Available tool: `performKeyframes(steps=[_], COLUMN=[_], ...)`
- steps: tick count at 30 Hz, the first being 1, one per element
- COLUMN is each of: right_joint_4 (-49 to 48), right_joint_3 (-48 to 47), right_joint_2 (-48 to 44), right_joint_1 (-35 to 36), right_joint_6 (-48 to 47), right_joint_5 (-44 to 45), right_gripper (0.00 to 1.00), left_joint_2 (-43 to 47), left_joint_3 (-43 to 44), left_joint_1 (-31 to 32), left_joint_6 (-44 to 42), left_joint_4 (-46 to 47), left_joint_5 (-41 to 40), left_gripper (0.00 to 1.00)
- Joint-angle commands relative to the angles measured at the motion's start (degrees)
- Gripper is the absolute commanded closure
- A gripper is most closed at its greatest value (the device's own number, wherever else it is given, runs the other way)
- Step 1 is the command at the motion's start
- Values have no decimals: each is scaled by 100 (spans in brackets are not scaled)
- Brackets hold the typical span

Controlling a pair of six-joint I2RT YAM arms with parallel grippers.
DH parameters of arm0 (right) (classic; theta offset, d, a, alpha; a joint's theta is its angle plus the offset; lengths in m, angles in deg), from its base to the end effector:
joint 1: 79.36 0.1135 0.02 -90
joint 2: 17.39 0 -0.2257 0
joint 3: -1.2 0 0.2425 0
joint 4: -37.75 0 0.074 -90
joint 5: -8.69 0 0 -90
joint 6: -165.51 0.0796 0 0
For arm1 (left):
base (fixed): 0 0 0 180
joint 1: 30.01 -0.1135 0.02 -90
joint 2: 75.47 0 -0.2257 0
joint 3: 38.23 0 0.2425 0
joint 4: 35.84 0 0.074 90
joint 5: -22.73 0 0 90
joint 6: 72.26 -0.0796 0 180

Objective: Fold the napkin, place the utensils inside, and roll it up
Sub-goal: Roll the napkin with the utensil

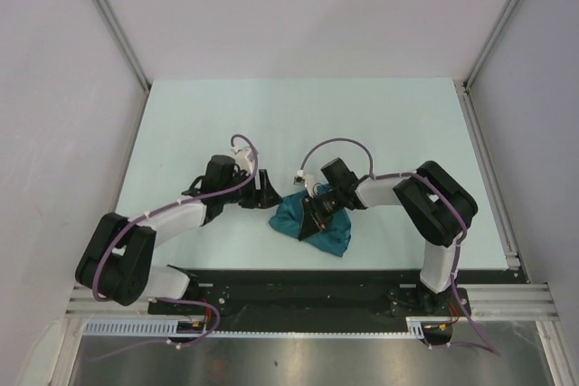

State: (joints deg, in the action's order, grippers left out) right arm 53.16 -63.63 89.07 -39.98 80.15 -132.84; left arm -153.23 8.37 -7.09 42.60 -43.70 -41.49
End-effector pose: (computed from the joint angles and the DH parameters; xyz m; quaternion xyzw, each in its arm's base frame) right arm 0.2174 0.2591 0.0652 -0.3755 0.7874 0.4822 0.0806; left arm 0.2562 -0.1459 0.1169 0.0811 0.8814 -0.3540 0.3020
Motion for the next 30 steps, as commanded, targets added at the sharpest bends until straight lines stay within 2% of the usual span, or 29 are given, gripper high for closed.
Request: performKeyframes(steps=[1, 11, 19, 28, 30], right_joint_4=[-64, -240, -275, -205, -179], right_joint_3=[-91, -329, -443, -513, -522], right_joint_2=[384, 1026, 1457, 1562, 1554], right_joint_1=[-211, -668, -861, -940, -940], right_joint_6=[546, 968, 1135, 1100, 1091], right_joint_5=[-1140, -1623, -1764, -1721, -1694], right_gripper=[85, 87, 88, 89, 89], left_joint_2=[322, 59, -187, -653, -706], left_joint_3=[-317, -722, -793, -678, -652], left_joint_1=[90, 459, 503, 538, 538], left_joint_6=[-113, 168, 300, 353, 344], left_joint_4=[584, 1349, 1630, 1639, 1596], left_joint_5=[225, 445, 349, 358, 305], left_gripper=[27, 33, 43, 59, 68])
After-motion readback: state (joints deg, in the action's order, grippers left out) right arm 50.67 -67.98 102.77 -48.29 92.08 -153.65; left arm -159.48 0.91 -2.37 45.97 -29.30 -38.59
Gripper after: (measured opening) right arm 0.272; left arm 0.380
